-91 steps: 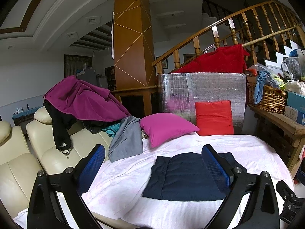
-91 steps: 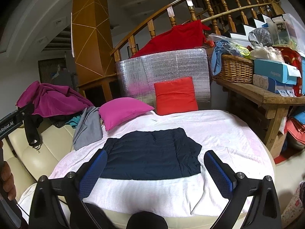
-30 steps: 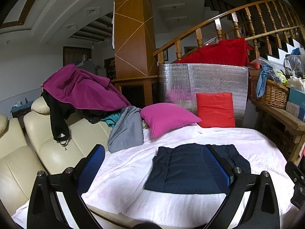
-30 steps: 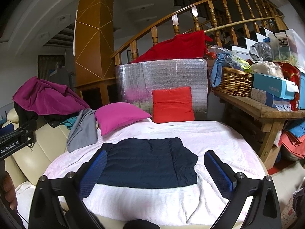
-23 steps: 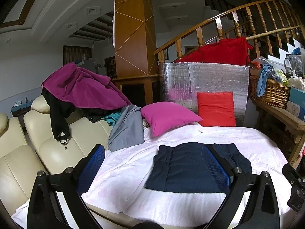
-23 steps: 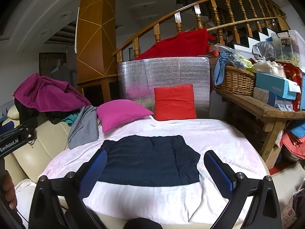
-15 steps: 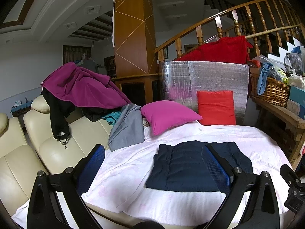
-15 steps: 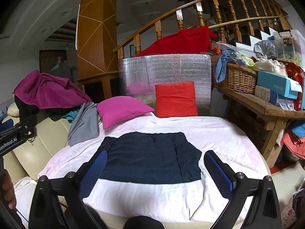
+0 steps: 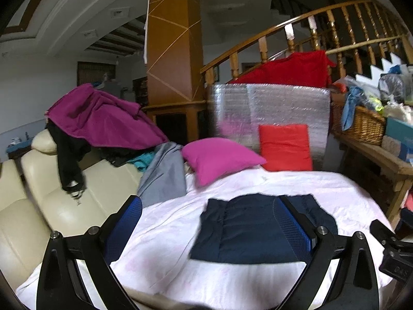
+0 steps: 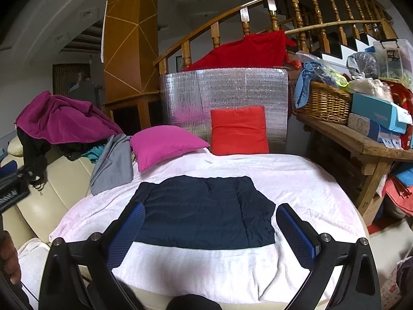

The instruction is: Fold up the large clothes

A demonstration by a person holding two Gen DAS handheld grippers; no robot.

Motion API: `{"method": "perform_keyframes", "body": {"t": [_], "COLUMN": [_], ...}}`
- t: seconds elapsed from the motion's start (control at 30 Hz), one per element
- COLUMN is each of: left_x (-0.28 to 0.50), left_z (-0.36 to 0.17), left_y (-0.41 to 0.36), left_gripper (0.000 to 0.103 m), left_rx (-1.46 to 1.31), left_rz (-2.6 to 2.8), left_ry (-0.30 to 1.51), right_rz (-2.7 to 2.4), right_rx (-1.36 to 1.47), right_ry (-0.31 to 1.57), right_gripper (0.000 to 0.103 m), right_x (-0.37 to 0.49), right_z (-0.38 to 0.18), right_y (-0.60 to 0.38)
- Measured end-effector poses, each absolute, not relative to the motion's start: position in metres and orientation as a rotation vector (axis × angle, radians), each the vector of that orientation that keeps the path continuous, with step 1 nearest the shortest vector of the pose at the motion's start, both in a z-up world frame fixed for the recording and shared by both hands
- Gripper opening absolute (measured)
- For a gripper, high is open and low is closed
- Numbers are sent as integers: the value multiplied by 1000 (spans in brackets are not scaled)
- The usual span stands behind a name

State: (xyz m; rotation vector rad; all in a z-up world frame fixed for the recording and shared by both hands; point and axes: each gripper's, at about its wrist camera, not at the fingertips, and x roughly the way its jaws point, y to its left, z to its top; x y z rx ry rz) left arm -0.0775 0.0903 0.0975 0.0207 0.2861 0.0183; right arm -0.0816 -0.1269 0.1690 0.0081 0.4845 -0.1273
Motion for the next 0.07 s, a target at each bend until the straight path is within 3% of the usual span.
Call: {"method": "perform_keyframes", "body": {"t": [0.07], "left_x": [-64], "left_z": [96], "left_y": [103], "left_gripper": [101], "left_rx": [-5], "left_rz": [18], "left_ry": [283], "right_rz": [-147], "right_rx": [19], "right_ry": [488], "right_gripper": [103], "right_x": [-70], "right_z": [168], "right_y": [-138]}}
